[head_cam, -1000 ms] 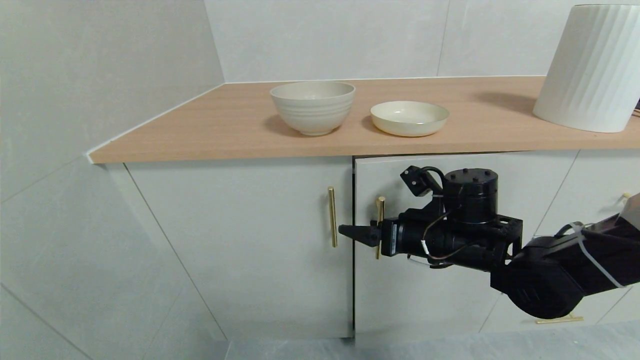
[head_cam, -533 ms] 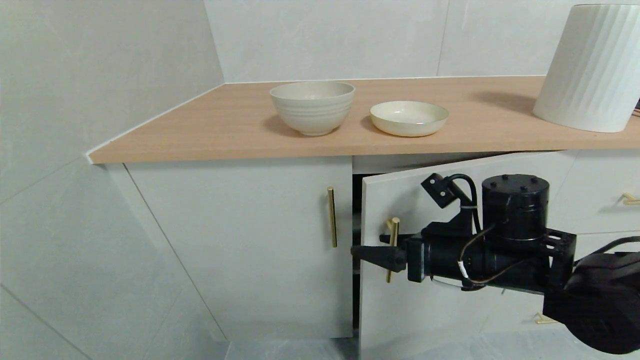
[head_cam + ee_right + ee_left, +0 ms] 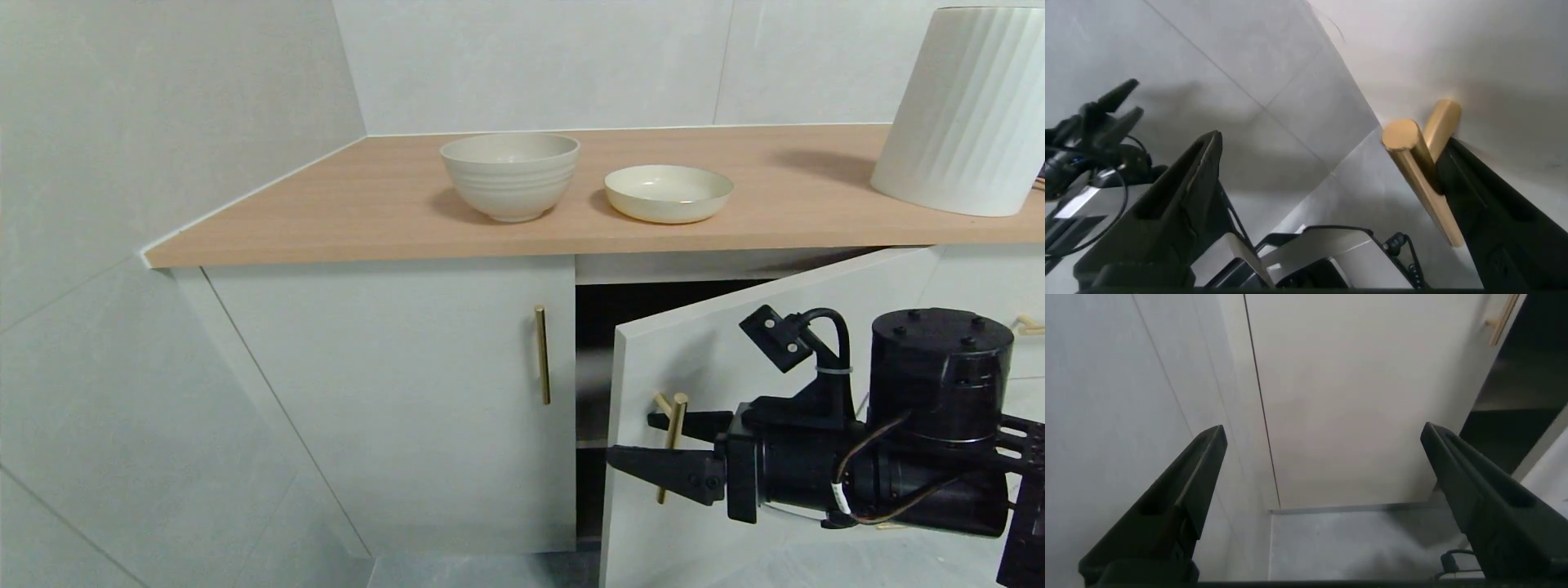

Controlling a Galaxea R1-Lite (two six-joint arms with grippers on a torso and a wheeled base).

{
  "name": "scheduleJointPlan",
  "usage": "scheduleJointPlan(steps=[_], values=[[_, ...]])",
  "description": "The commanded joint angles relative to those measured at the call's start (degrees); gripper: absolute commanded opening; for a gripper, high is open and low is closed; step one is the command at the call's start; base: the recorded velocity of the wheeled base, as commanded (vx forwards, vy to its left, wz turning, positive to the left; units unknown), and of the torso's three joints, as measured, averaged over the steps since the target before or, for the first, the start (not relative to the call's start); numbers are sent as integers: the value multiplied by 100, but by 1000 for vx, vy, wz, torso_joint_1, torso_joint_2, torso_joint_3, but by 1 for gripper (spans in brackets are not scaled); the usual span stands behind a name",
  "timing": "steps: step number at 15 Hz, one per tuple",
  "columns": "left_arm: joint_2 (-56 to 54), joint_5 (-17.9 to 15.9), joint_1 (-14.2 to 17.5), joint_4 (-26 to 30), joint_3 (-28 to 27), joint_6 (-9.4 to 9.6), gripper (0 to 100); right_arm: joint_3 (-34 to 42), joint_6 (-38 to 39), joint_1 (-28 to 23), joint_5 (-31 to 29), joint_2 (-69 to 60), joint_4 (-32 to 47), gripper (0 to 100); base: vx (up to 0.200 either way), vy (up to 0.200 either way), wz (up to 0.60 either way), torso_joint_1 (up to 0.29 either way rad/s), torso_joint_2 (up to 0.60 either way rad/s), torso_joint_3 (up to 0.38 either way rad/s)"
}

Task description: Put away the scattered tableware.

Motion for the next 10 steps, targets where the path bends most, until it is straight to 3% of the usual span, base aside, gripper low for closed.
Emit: scheduleJointPlan(steps=[1,3,4,6,7,10], values=[[9,-43,1,-197,-18,-7,100,63,14,3,5,-79,10,100,0,0,0,0,0,0],[35,-87,1,66,-387,46,100,63,14,3,5,-96,10,100,0,0,0,0,0,0],[132,-377,-17,435,-844,81,100,63,14,3,-3,-105,10,100,0,0,0,0,0,0],[712,-1423,-271,1007,-1819,-15,100,72,23,3,-3,-158,10,100,0,0,0,0,0,0],[1169,-1898,-333,1042,-2250,-156,100,72,23,3,5,-158,10,100,0,0,0,0,0,0],[2874,-2944,-342,1033,-3278,-499,100,72,14,3,-3,-167,10,100,0,0,0,0,0,0]])
